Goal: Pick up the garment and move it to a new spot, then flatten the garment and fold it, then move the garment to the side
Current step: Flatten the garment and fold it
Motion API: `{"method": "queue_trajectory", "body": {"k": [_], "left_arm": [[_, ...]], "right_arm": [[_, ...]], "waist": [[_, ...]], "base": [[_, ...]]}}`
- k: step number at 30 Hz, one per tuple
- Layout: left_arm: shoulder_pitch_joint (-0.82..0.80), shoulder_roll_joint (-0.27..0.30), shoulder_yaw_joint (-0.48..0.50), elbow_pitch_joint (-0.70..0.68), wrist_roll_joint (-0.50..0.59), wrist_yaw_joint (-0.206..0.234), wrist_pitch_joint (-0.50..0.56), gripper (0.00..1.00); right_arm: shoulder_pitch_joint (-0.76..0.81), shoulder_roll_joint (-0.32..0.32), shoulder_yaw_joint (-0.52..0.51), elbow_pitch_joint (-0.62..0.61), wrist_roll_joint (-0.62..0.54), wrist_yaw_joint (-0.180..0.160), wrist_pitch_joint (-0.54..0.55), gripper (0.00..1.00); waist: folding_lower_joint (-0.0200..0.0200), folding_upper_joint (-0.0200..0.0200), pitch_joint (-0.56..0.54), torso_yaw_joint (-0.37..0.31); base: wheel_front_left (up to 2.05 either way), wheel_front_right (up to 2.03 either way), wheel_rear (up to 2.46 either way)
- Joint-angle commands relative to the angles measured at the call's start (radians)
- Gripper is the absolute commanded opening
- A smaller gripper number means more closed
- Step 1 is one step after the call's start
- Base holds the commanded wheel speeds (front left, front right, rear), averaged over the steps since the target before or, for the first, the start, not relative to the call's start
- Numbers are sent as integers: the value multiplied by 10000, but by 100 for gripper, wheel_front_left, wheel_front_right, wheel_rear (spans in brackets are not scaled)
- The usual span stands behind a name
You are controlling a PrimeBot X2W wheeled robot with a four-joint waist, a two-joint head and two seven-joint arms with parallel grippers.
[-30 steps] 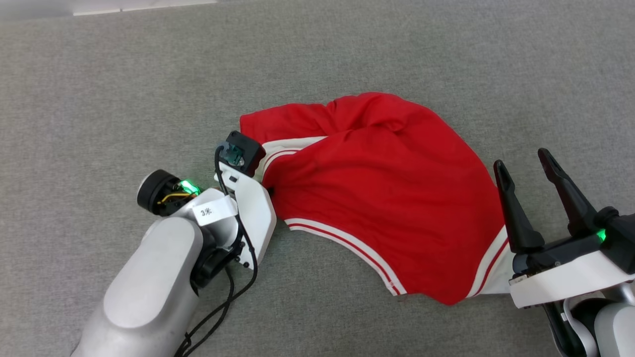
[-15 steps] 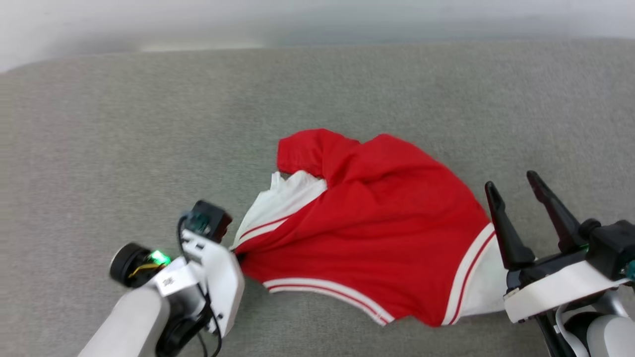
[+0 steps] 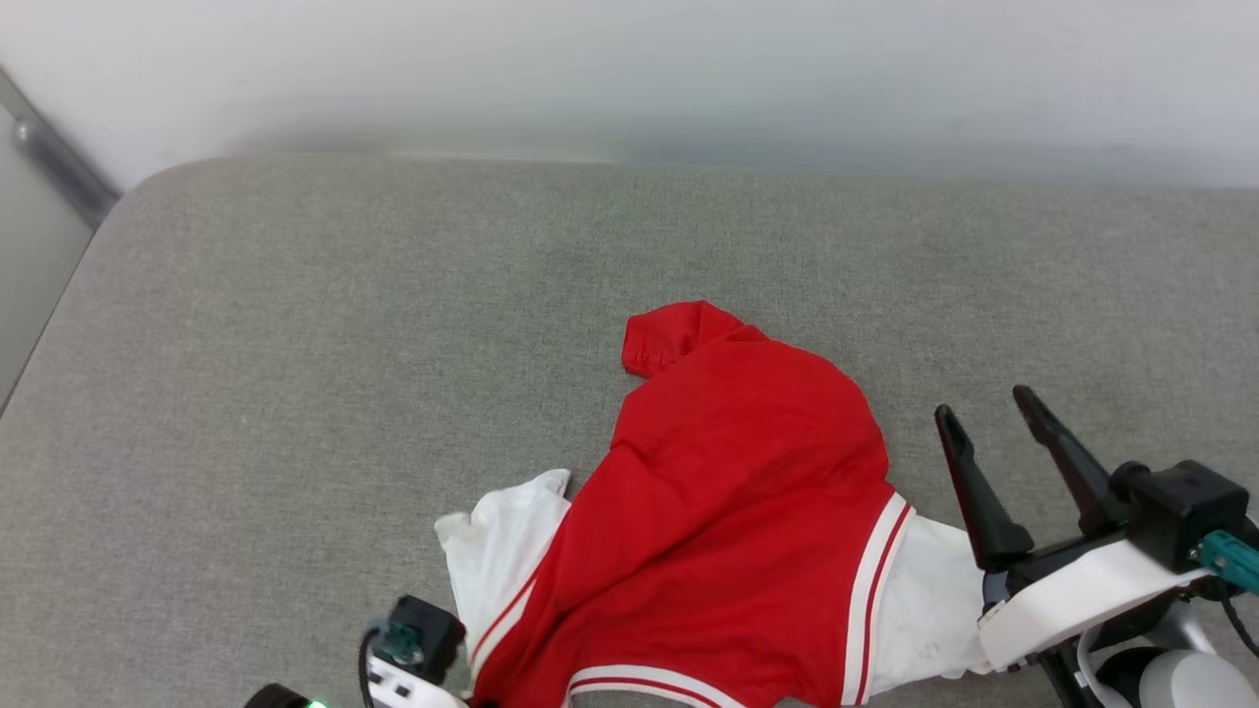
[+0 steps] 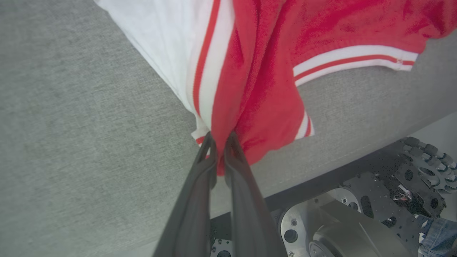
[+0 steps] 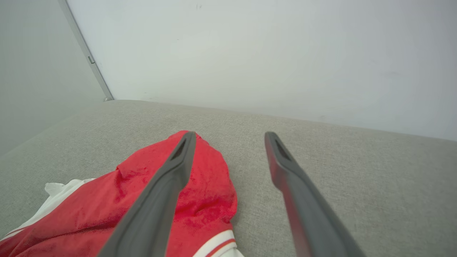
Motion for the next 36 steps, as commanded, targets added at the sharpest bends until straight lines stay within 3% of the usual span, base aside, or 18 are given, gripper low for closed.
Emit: {"method": "queue_trajectory", "body": {"k": [1, 2, 3, 4, 9, 15, 21, 27, 36], "left_arm": [[74, -107, -103, 15, 88, 9, -105, 0], [148, -205, -178, 122, 89, -8, -235, 2], [202, -316, -265, 232, 83, -44, -365, 73], [251, -409, -278, 317, 41, -19, -484, 100], [130, -584, 96, 357, -76, -11, -1463, 100], [90, -355, 952, -100, -269, 156, -2426, 100], [-320, 276, 1421, -54, -710, 51, -1631, 100], [-1144, 676, 1563, 354, -1425, -494, -655, 100], [-1931, 614, 1196, 989, -1432, -666, -37, 100]], "right_arm": [[159, 53, 40, 65, 22, -3, 47, 100], [158, 59, 64, 100, 26, -3, 48, 100], [172, 62, 89, 146, 41, -3, 63, 100], [190, 68, 111, 185, 56, -3, 60, 100], [345, 51, 108, 315, 129, -3, 118, 100], [360, 85, 144, 323, 172, -3, 148, 100], [201, 7, 214, 207, 124, -3, 207, 100], [-54, -24, 209, 74, 39, -3, 245, 100], [-346, 142, 75, 68, -71, -3, -2, 100]], "waist": [[1, 0, -90, 22], [1, 0, -125, 18], [1, 0, -180, 27], [1, 0, -242, 29], [1, 0, -518, 34], [1, 0, -684, -36], [1, 0, -317, -313], [1, 0, 434, -677], [1, 0, 1545, -1122]], "base": [[0, 0, 0], [0, 0, 0], [0, 0, 0], [0, 0, 0], [0, 0, 0], [0, 0, 0], [0, 0, 0], [0, 0, 0], [0, 0, 0]]}}
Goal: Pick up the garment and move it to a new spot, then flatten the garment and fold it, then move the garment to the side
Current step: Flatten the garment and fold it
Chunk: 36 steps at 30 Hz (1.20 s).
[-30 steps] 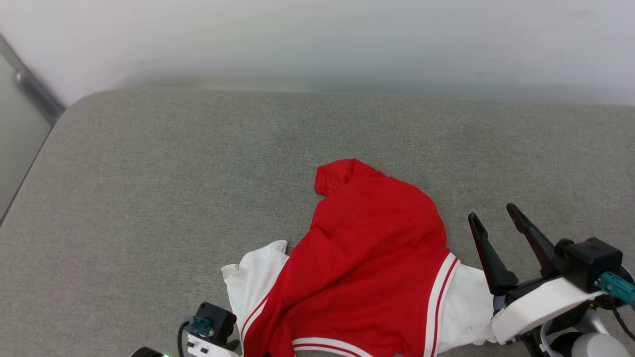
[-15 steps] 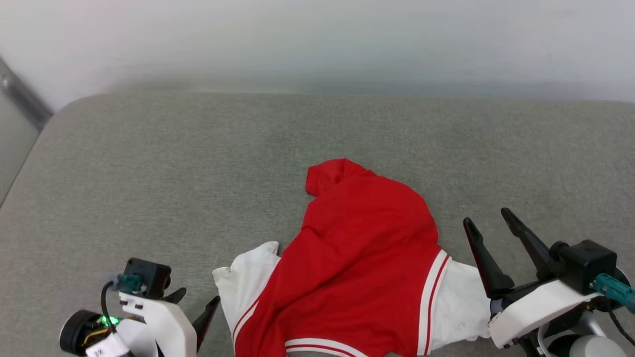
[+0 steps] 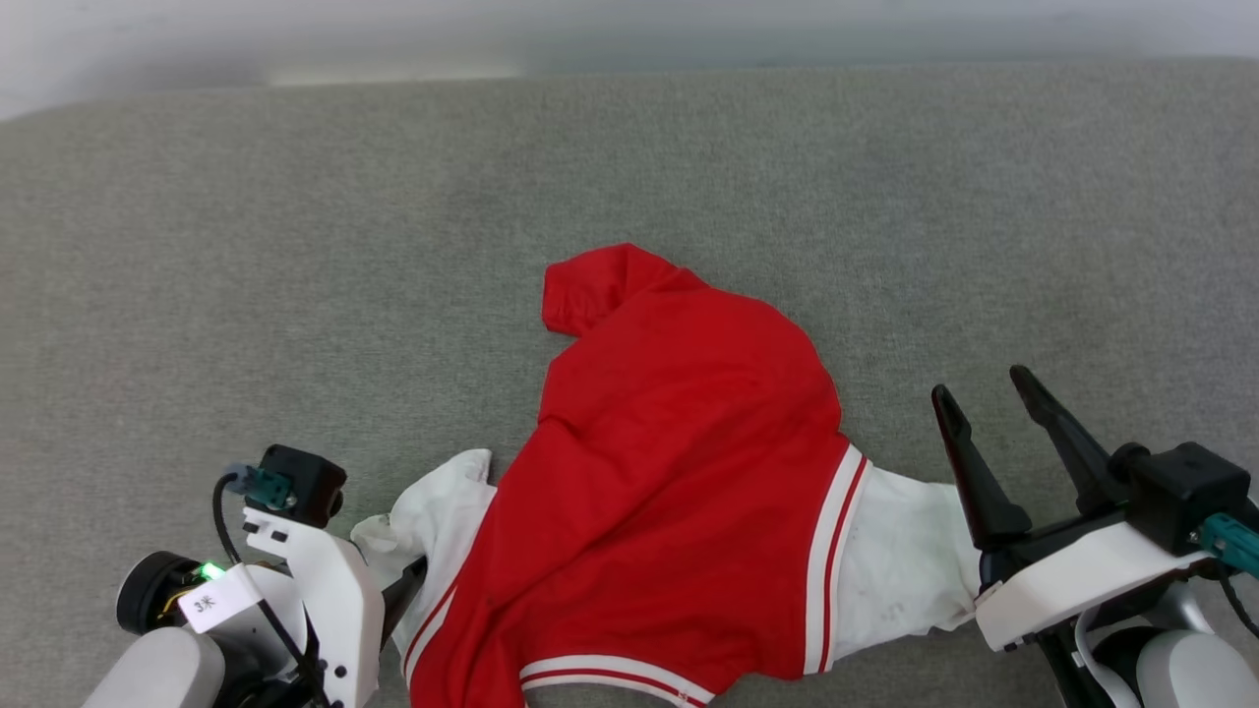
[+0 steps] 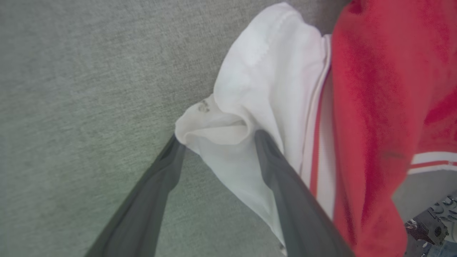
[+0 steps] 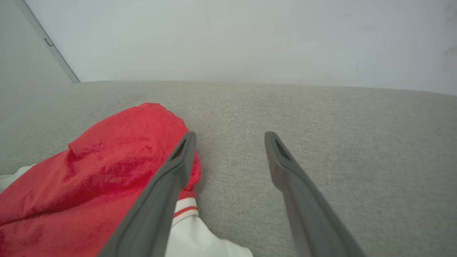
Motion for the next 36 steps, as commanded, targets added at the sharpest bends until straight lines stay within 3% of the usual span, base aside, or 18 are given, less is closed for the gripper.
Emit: {"method": "queue_trajectory", "body": {"k": [1, 5, 6, 7, 8, 9, 17, 25, 27, 31, 36], "left_arm": [[-164, -97, -100, 134, 90, 22, 80, 100], [-241, -97, -469, 675, 421, -13, 148, 100], [-206, -144, -534, 812, 406, -18, 155, 95], [-189, -236, -572, 913, 332, -55, 141, 47], [-196, -303, -599, 977, 275, -104, 101, 9], [-219, -392, -572, 1015, 236, -100, -13, 0], [-548, -383, 488, 1416, 476, 529, -1818, 0], [105, -413, 1366, 1876, 224, 1114, -2949, 0], [316, -549, 1406, 1926, 197, 1155, -3218, 100], [611, -827, 1449, 1799, 299, 1115, -4148, 100], [819, -1115, 1423, 1347, 862, 908, -6242, 100]], "right_arm": [[-181, 81, -49, -16, -43, -3, -94, 100], [-294, 122, -56, 78, -92, -3, -191, 100], [-305, 133, -52, 103, -110, -3, -202, 100], [-313, 135, -57, 135, -122, -3, -227, 100], [-322, 146, -74, 158, -122, -3, -249, 100], [-325, 155, -90, 177, -131, -3, -263, 100], [-261, 19, -98, 210, -218, -3, -73, 100], [17, -93, -152, 185, -224, -3, 227, 100], [95, -96, -183, 233, -244, -3, 307, 100], [183, -69, -214, 285, -222, -3, 475, 100], [371, -242, -278, 215, -75, -3, 997, 100]], "waist": [[-1, 0, 369, -204], [-1, 0, 595, -290], [-1, 0, 622, -298], [-1, 0, 641, -296], [-1, 0, 649, -284], [-1, 0, 643, -264], [-1, 0, 180, 106], [-1, 0, -260, 384], [-1, 0, -366, 433], [-1, 0, -636, 508], [-1, 0, -1103, 691]], "base": [[0, 0, 0], [0, 0, 0], [0, 0, 0], [0, 0, 0], [0, 0, 0], [0, 0, 0], [0, 0, 0], [0, 0, 0], [0, 0, 0], [0, 0, 0], [0, 0, 0]]}}
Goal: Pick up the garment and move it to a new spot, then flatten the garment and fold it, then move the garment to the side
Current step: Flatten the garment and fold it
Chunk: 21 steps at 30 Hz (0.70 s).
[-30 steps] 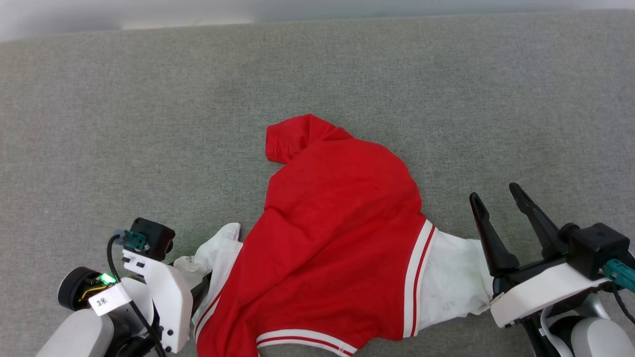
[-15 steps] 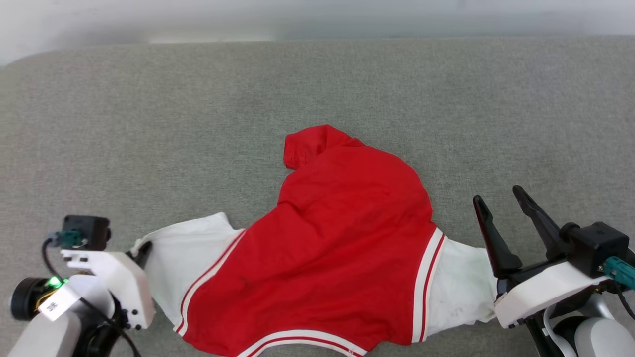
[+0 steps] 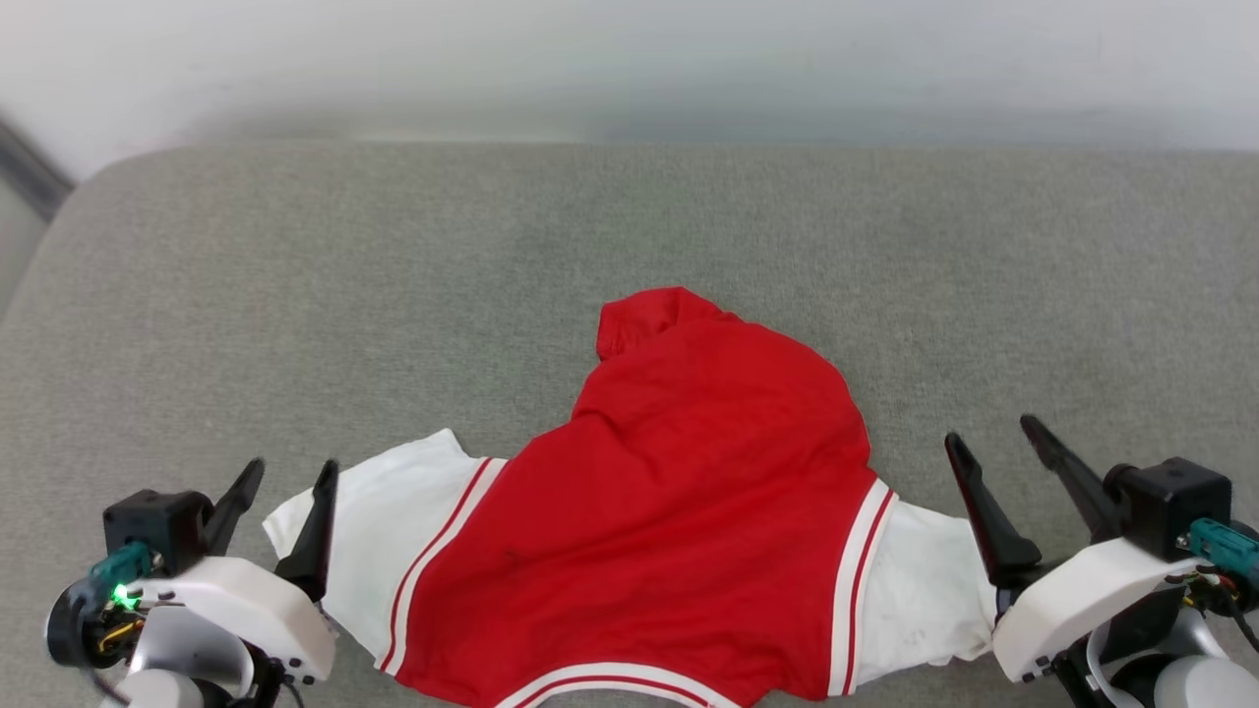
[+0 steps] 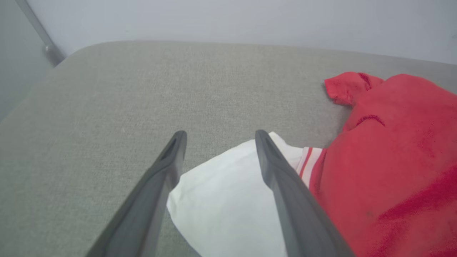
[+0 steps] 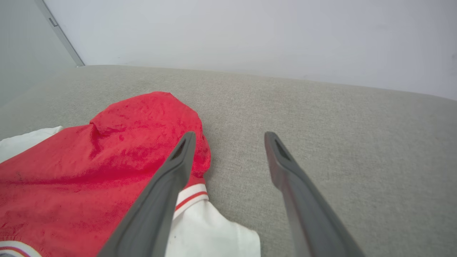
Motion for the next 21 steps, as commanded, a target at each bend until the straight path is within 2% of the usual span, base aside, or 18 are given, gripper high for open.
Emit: {"method": "queue_trajectory", "body": {"k": [1, 3, 6, 9, 13, 17, 21], "left_arm": [[202, -126, -6, -265, 183, -144, -794, 100], [296, -129, -88, -575, 441, -330, -1587, 100], [535, -108, -6, -1002, 893, -282, -2533, 100], [811, -43, 118, -1424, 1613, -69, -2883, 100], [1111, -279, 226, -1967, 2202, 109, -2989, 100], [1218, -612, 372, -2362, 2512, -79, -3003, 100], [1179, -777, 562, -2383, 2681, -229, -3004, 100]], "right_arm": [[177, -162, 44, -82, 202, -3, 352, 100], [340, -405, 114, -170, 418, -3, 973, 100], [527, -923, 309, -526, 720, -5, 2172, 100], [766, -1331, 228, -1069, 1179, -5, 3489, 100], [1356, -1661, -162, -1761, 1539, -5, 6027, 100], [1686, -1420, -764, -2551, 1497, -3, 7920, 100], [1683, -1179, -948, -2760, 1020, -3, 8750, 100]], "waist": [[-1, 0, -306, 148], [-1, 0, -470, 214], [-1, 0, -664, 260], [-1, 0, -764, 282], [-1, 0, -771, 343], [-1, 0, -649, 488], [-1, 0, -490, 616]], "base": [[0, 0, 0], [0, 0, 0], [0, 0, 0], [0, 0, 0], [0, 0, 0], [0, 0, 0], [0, 0, 0]]}}
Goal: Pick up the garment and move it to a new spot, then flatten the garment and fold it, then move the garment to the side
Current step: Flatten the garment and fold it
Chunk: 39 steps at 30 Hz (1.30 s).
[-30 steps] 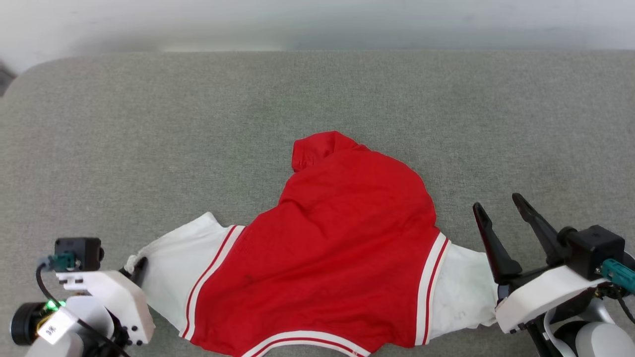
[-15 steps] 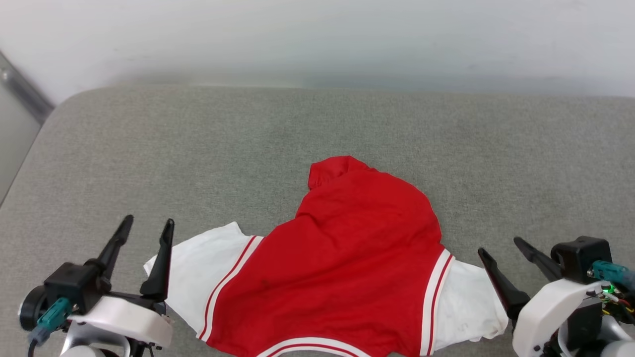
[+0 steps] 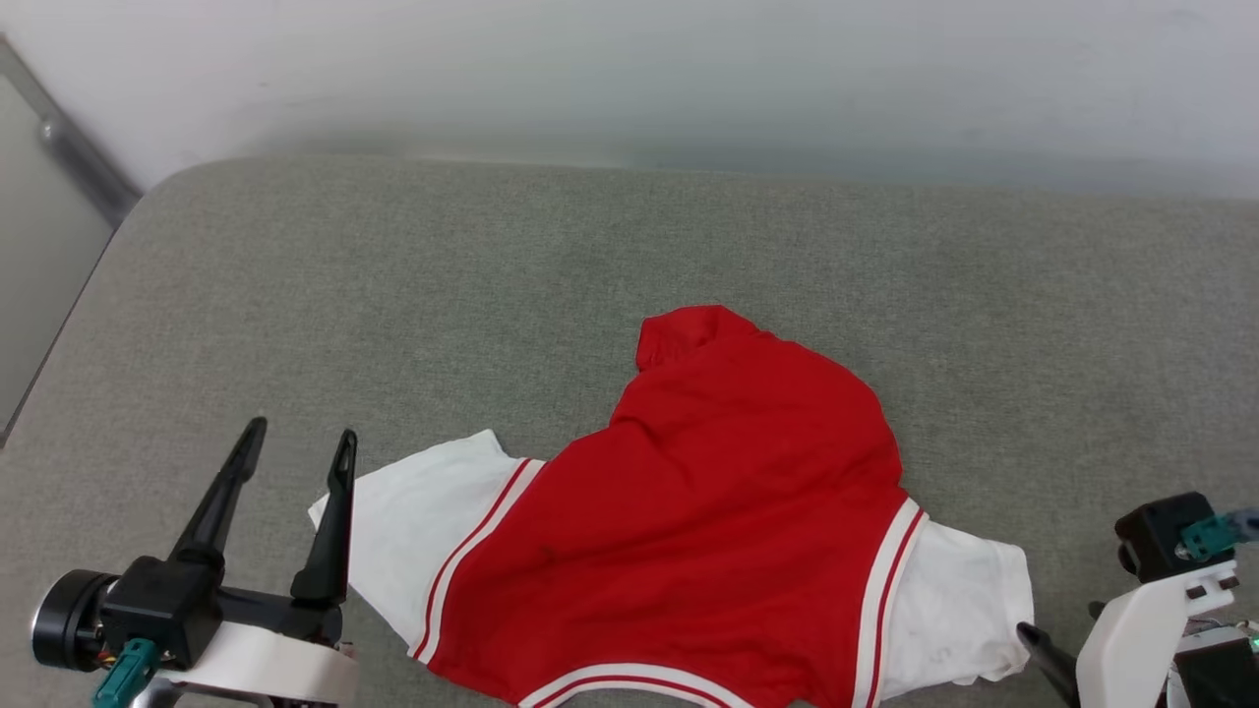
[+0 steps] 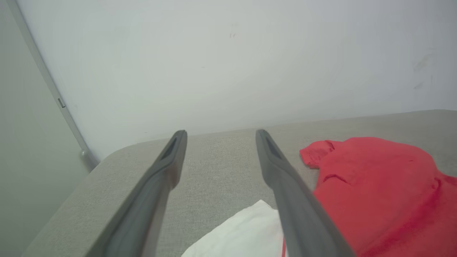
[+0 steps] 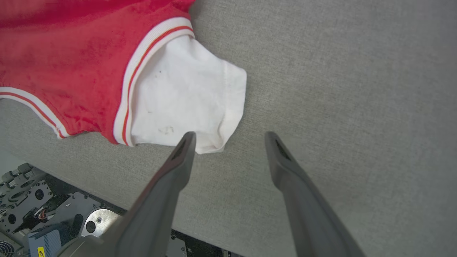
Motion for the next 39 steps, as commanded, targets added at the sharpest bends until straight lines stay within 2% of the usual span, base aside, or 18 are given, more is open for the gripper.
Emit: {"method": "queue_trajectory", "body": {"k": [1, 10, 25, 26, 27, 28, 34, 39], "left_arm": [[-65, -57, 141, -17, 122, -56, -69, 100], [-430, -516, 467, 62, 489, -655, -71, 100], [-658, -1097, 922, 467, 769, -1277, -62, 100], [-631, -1113, 956, 495, 778, -1285, -62, 100], [-603, -1124, 994, 528, 791, -1300, -62, 100], [-577, -1125, 1039, 556, 793, -1338, -62, 100], [-344, -995, 1201, 881, 737, -1429, -61, 100], [-137, -401, 881, 1216, 485, -1537, 721, 100]], "right_arm": [[4, 160, 44, -61, -146, -3, 155, 100], [-648, 364, 392, 835, -926, -3, 552, 100], [-668, 529, 1206, 2932, -774, 0, 202, 100], [-690, 519, 1268, 3014, -775, 0, 47, 46], [-719, 504, 1276, 3104, -799, 0, -131, 4], [-692, 483, 1292, 3209, -769, 0, -223, 0], [-549, 303, 688, 3278, -650, -13, -531, 0], [-283, 90, 5, 2675, -662, -13, -525, 0]], "waist": [[1, 0, 129, 113], [1, 0, 721, 611], [1, 0, 1270, 1272], [1, 0, 1253, 1274], [1, 0, 1232, 1271], [1, 0, 1213, 1260], [1, 0, 1007, 972], [1, 0, 863, 628]], "base": [[0, 0, 0], [0, 0, 0], [0, 0, 0], [0, 0, 0], [0, 0, 0], [0, 0, 0], [0, 0, 0], [0, 0, 0]]}}
